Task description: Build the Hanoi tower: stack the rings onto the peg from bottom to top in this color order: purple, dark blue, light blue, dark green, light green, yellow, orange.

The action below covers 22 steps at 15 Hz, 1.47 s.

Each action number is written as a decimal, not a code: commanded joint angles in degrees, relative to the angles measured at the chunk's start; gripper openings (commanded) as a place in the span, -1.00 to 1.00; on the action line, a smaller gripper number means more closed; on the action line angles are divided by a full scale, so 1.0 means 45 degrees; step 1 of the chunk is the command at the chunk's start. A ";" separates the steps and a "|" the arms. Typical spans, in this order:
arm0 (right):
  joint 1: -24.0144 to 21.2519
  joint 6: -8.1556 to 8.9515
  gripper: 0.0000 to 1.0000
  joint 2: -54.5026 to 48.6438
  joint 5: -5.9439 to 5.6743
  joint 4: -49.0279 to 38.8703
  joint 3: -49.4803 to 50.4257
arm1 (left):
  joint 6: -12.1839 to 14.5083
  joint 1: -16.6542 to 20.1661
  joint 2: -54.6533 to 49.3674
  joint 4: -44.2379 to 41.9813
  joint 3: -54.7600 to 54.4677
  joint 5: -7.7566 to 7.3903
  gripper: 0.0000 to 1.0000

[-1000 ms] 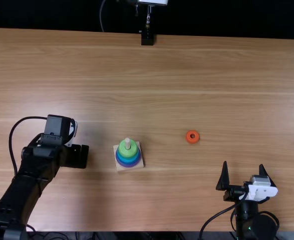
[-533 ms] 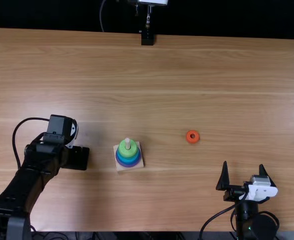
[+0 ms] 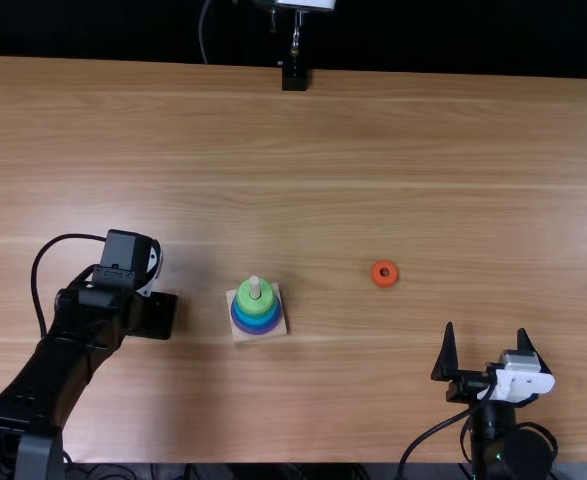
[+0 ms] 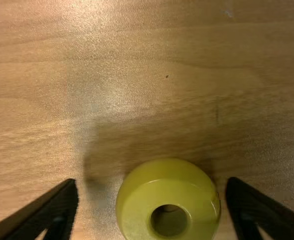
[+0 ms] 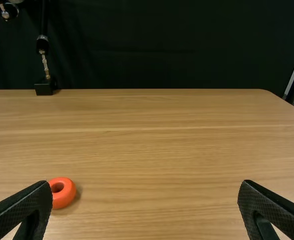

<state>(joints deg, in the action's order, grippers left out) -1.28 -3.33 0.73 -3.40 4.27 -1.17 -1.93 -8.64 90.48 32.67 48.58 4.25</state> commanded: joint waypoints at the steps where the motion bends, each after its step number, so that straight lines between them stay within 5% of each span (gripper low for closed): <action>1: -0.0165 -0.0056 1.00 -0.0163 0.0005 0.0377 0.0104 | -0.0203 -0.0149 0.0148 0.0030 0.0123 0.0016 -0.65; 4: -0.0165 -0.0056 1.00 -0.0163 0.0005 0.0377 0.0104 | -0.0953 -0.0149 0.0148 0.0054 0.0104 0.0016 -0.81; 6: -0.0165 -0.0056 1.00 -0.0163 0.0005 0.0377 0.0104 | -0.0953 -0.0188 0.0148 0.0054 0.0143 0.0040 -1.00; 10: -0.0165 -0.0056 1.00 -0.0163 0.0005 0.0400 0.0104 | -0.1094 -0.0520 0.0031 0.0265 0.1217 0.0087 -1.00; 13: -0.0165 -0.0056 1.00 -0.0163 0.0005 0.0377 0.0104 | -0.2125 -0.0559 0.0011 0.1835 0.2506 0.0087 -1.00; 17: -0.0165 -0.0056 1.00 -0.0163 0.0005 0.0377 0.0104 | -0.2500 -0.1419 0.0109 0.4765 0.4986 0.0087 -1.00; 22: -0.0165 -0.0056 1.00 -0.0163 0.0005 0.0400 0.0104 | -0.4375 -0.2923 0.0832 0.8538 0.8658 0.0087 -1.00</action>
<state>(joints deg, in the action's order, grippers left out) -1.30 -3.33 0.73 -3.42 4.27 -1.17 -18.87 -20.97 93.06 71.31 86.30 4.34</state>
